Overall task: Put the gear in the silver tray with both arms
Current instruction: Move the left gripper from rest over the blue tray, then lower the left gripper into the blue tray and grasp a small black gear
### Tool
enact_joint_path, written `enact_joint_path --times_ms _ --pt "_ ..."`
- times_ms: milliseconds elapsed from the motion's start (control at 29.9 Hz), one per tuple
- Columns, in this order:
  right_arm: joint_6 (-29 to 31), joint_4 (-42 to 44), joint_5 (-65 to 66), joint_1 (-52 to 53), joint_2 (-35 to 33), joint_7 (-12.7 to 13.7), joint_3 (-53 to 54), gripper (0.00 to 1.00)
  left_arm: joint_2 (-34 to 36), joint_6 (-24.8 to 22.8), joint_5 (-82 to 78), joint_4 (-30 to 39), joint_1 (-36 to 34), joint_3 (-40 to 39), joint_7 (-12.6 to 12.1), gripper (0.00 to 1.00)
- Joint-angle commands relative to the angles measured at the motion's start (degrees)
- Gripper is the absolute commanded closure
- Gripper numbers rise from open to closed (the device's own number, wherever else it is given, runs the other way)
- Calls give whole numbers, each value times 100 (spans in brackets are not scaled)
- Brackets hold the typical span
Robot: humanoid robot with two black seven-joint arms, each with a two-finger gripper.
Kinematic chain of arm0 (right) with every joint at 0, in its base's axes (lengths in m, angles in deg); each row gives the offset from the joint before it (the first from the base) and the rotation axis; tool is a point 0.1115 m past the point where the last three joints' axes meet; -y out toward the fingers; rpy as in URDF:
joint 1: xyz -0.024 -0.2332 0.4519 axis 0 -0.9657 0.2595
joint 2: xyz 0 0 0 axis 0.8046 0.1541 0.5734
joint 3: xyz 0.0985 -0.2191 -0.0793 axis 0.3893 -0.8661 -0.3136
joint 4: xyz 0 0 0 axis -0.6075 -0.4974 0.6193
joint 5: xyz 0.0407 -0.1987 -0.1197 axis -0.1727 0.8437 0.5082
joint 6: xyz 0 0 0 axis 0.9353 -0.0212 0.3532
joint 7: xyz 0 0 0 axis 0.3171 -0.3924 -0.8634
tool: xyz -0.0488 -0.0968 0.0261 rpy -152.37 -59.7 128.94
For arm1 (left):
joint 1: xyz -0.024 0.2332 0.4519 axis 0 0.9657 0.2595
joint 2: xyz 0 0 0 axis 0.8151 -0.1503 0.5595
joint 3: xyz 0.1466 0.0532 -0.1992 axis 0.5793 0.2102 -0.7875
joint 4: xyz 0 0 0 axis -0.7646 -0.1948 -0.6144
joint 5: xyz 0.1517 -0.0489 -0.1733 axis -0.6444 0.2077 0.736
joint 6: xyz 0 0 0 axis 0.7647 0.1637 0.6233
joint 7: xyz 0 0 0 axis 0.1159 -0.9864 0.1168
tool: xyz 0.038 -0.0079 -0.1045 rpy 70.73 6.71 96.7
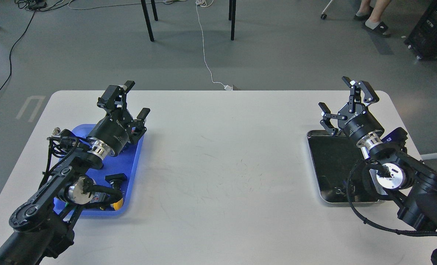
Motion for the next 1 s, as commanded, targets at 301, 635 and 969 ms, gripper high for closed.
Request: enact_joint_path --times_ms 301,635,969 --pt "0 -17 79 -9 -25 -1 -13 1 546 -138 -141 -48 -216 6 118 2" --pt "0 45 88 105 -68 -1 -13 1 2743 -454 -2757 681 -444 1383 1380 2" --pt "0 10 88 228 -121 -1 -57 1 4117 -455 -7256 508 -937 2246 1380 3"
